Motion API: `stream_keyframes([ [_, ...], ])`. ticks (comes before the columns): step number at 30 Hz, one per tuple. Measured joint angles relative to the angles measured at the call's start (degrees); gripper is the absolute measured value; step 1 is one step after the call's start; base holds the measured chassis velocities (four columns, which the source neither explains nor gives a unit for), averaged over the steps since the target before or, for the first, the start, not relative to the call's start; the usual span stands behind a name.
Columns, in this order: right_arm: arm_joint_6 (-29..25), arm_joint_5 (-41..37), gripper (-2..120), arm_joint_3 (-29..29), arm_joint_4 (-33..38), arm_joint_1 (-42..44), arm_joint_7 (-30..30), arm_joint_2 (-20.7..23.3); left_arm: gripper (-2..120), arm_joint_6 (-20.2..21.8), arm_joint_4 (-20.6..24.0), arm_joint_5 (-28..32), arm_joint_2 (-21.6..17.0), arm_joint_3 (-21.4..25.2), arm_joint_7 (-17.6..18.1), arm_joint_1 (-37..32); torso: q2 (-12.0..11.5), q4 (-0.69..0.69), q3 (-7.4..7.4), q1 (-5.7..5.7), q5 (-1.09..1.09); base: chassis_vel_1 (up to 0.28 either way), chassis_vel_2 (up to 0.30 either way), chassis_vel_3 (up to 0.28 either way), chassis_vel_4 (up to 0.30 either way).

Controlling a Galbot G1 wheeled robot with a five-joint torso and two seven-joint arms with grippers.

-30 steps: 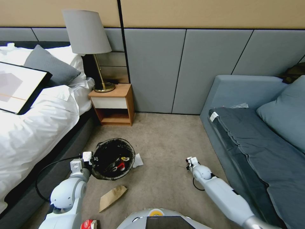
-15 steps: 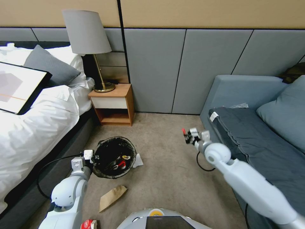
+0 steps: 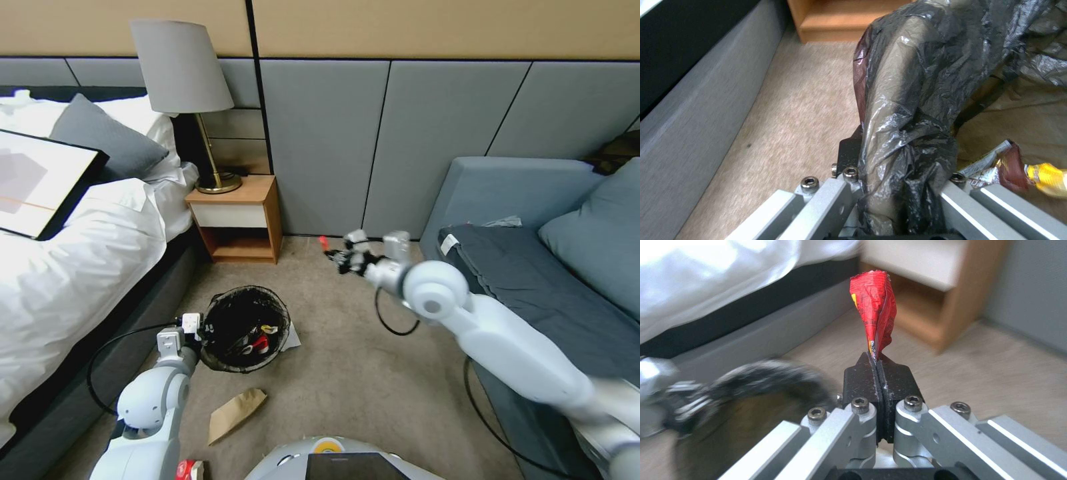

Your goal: Pick up the trash bin, then pick up the garbage from the floor and place it into the trash bin.

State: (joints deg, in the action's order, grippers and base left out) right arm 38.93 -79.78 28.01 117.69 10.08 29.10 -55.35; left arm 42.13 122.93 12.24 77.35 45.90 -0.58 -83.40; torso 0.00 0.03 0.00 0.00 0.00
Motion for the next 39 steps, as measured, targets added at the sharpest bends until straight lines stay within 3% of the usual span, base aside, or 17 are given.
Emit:
stream_keyframes([
  [3,-0.1,-1.6,0,4.4,-1.1,-1.3,1.3,-2.6,0,0.0,-0.5,0.0,0.0,0.2,0.0,0.3,0.0,-0.04,0.0,0.0,-0.01,0.0,0.0,0.0,0.0],
  [14,0.0,-3.5,0,11.7,-4.4,-2.0,4.0,-8.1,0,0.0,-1.5,-0.2,0.3,0.2,-0.1,0.7,0.0,-0.03,0.0,0.0,-0.02,0.0,0.0,0.0,0.0],
  [29,0.9,-9.8,0,13.1,-2.4,-2.0,6.5,-9.5,0,0.0,-3.6,-0.3,0.0,0.5,-0.3,1.3,0.0,-0.03,0.0,0.0,-0.01,0.0,0.0,0.0,0.0],
  [39,0.7,-8.3,0,15.1,-5.9,-1.8,6.2,-12.3,0,0.0,-3.7,-0.3,0.2,0.4,-0.3,1.3,0.0,-0.02,-0.01,-0.01,-0.01,0.0,0.0,0.0,0.0],
])
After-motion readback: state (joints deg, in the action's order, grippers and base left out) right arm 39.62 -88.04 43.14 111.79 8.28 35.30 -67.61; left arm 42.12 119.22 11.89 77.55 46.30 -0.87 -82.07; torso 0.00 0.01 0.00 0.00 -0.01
